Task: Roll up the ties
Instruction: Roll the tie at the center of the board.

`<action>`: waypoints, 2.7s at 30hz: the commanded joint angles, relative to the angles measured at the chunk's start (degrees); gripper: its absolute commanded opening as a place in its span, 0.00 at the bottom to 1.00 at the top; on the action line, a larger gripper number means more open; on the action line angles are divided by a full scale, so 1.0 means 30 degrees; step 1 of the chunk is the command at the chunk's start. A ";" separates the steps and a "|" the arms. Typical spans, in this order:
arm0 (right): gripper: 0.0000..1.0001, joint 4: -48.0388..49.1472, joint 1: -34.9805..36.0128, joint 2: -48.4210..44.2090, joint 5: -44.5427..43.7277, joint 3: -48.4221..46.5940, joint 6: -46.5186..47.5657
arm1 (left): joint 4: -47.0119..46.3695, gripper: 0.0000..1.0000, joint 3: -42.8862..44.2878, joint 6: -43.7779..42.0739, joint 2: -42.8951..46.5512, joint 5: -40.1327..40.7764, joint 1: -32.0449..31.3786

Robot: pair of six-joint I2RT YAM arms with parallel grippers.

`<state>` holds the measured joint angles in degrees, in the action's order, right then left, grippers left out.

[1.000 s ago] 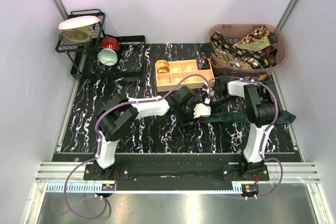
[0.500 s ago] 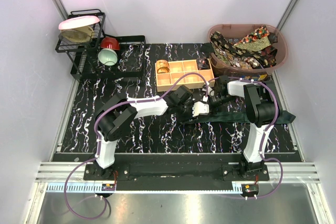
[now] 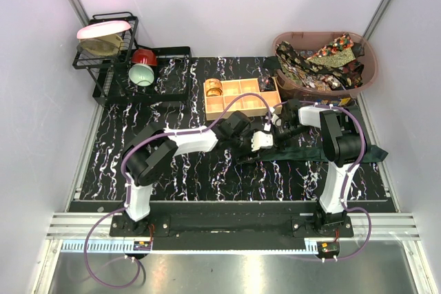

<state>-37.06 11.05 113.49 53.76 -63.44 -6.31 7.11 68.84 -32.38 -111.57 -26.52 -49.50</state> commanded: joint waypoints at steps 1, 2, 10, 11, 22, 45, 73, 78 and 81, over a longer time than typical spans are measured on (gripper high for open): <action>0.00 0.0341 0.0038 0.0255 -0.0341 -0.0240 0.0080 | -0.0937 0.61 0.0198 0.0072 0.1008 -0.0972 0.0150; 0.00 0.0341 0.0009 0.0284 -0.0341 -0.0240 0.0080 | -0.0936 0.60 0.0227 0.0071 0.0979 -0.1060 0.0122; 0.00 0.0370 0.0008 0.0372 -0.0253 -0.0299 0.0139 | -0.0700 0.59 0.0375 -0.0106 0.0072 -0.1295 0.0121; 0.00 0.0399 0.0009 0.0401 -0.0166 -0.0299 0.0168 | -0.0992 0.59 0.0316 0.0069 -0.0017 -0.1238 0.0121; 0.00 0.0399 -0.0020 0.0431 0.0507 -0.0357 0.0081 | 0.0406 0.26 0.0609 -0.0249 -0.0985 -0.0682 0.0180; 0.04 -0.0802 0.0447 0.1573 -0.4469 -0.2935 0.1721 | 0.4193 0.08 0.0111 -0.2713 -0.0018 -0.1354 0.0238; 0.00 -0.1709 0.0536 0.2775 -0.6288 -0.2876 0.3156 | -0.1201 0.00 -0.0857 0.1480 0.0073 0.0638 0.1089; 0.00 -0.2935 0.0391 0.1783 -0.5939 -0.4307 0.3215 | 0.0733 0.00 -0.0622 0.0921 -0.0486 0.1193 0.0913; 0.00 -0.4048 0.0039 0.0787 -0.4945 -0.5071 0.3302 | 0.1231 0.00 -0.0476 0.0862 -0.0691 0.1429 0.0883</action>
<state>-45.06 12.43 119.17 41.32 -74.56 0.89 5.10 66.67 -27.90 -111.28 -25.89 -46.81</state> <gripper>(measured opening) 0.008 0.340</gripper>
